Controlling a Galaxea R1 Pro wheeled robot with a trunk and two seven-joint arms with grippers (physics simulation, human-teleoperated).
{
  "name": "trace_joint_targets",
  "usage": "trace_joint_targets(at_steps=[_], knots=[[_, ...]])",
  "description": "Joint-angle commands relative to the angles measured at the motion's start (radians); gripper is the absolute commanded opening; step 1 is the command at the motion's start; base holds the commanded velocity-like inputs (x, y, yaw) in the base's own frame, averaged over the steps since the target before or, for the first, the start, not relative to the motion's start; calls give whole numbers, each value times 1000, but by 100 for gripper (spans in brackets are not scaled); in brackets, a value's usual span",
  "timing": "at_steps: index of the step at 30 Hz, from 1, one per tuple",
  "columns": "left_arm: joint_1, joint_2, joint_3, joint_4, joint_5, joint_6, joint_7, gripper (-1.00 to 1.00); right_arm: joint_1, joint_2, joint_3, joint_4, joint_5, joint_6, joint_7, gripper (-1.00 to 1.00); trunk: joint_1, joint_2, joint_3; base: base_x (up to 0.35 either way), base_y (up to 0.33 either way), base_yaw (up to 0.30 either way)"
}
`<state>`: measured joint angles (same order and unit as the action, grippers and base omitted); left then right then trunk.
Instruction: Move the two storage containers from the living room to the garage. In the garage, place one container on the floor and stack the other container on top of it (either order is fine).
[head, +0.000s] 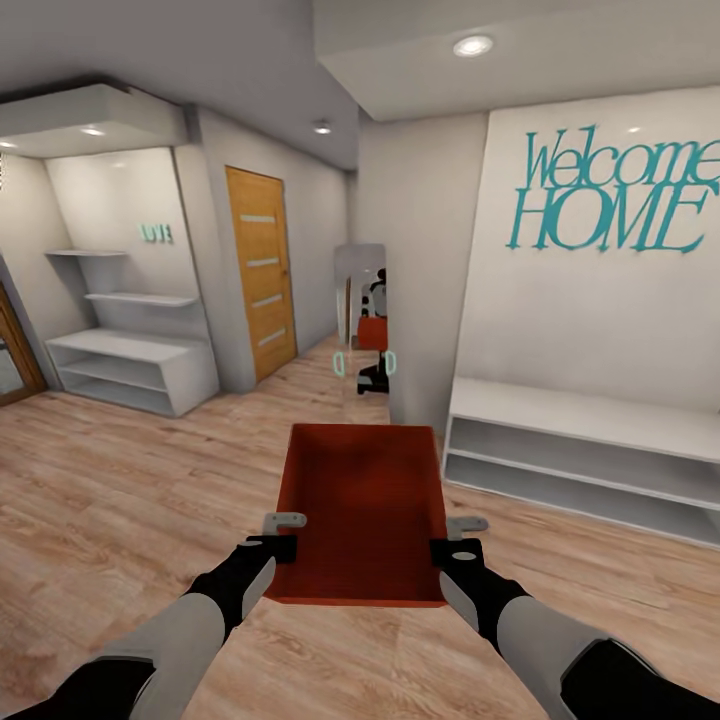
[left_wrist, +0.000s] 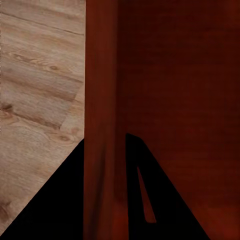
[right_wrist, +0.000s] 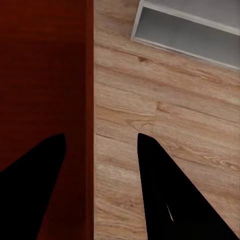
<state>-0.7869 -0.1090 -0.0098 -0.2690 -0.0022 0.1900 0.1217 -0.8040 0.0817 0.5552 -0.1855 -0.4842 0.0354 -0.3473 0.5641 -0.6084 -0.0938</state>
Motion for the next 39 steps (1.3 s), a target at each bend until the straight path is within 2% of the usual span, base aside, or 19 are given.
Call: trace_joint_targets(at_steps=[1, 15, 39], knots=[[0, 0, 17, -1, -16, 8, 10, -100, -1, 0, -32, -11, 6, 5, 36, -100, 1, -2, -2, 322, 0, 146], [0, 0, 17, -1, -16, 8, 10, -100, -1, 0, -32, -11, 6, 4, 36, -100, 1, -2, -2, 322, 0, 242], [0, 1, 17, -1, -16, 8, 11, -100, -1, 0, -32, -11, 5, 4, 36, -100, 1, -2, -2, 322, 0, 7]])
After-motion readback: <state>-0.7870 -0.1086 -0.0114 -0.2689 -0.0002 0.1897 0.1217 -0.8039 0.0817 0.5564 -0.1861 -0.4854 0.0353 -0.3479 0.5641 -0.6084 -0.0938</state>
